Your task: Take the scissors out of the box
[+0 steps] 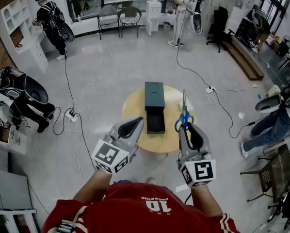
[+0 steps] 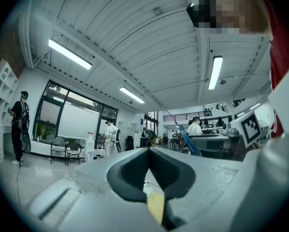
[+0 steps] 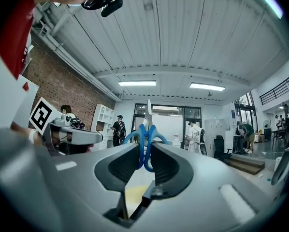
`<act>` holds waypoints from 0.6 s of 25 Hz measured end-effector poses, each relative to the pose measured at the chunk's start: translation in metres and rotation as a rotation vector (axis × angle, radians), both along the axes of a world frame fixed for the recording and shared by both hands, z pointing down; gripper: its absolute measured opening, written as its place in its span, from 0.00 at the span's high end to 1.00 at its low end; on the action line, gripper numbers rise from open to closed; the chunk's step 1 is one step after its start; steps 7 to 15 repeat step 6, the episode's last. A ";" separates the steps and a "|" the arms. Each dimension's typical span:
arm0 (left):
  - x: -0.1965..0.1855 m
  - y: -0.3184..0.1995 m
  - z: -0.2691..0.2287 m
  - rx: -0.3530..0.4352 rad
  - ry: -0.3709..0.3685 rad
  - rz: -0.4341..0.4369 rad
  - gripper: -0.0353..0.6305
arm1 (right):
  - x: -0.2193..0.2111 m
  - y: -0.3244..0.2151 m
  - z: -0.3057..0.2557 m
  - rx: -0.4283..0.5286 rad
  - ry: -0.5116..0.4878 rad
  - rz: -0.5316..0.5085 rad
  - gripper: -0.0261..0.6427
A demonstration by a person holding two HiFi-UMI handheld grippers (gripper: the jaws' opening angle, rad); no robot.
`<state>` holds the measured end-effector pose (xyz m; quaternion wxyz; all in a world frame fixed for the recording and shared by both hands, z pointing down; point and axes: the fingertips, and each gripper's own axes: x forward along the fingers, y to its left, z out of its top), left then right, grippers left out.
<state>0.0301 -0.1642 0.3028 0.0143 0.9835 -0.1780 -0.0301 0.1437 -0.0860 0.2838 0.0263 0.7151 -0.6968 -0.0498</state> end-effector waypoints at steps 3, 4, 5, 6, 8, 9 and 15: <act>0.004 -0.003 -0.002 -0.003 -0.001 0.002 0.94 | 0.003 -0.003 -0.002 -0.003 0.001 -0.002 0.85; 0.006 -0.003 -0.003 -0.004 -0.001 0.003 0.94 | 0.004 -0.004 -0.003 -0.006 -0.001 -0.003 0.85; 0.007 -0.004 -0.003 -0.005 -0.002 0.003 0.94 | 0.005 -0.005 -0.004 -0.008 -0.002 -0.005 0.85; 0.009 -0.005 -0.004 -0.006 -0.002 0.004 0.94 | 0.006 -0.006 -0.004 -0.011 -0.003 -0.006 0.85; 0.009 -0.005 -0.004 -0.006 -0.002 0.004 0.94 | 0.006 -0.006 -0.004 -0.011 -0.003 -0.006 0.85; 0.009 -0.005 -0.004 -0.006 -0.002 0.004 0.94 | 0.006 -0.006 -0.004 -0.011 -0.003 -0.006 0.85; 0.009 -0.005 -0.004 -0.006 -0.002 0.004 0.94 | 0.006 -0.006 -0.004 -0.011 -0.003 -0.006 0.85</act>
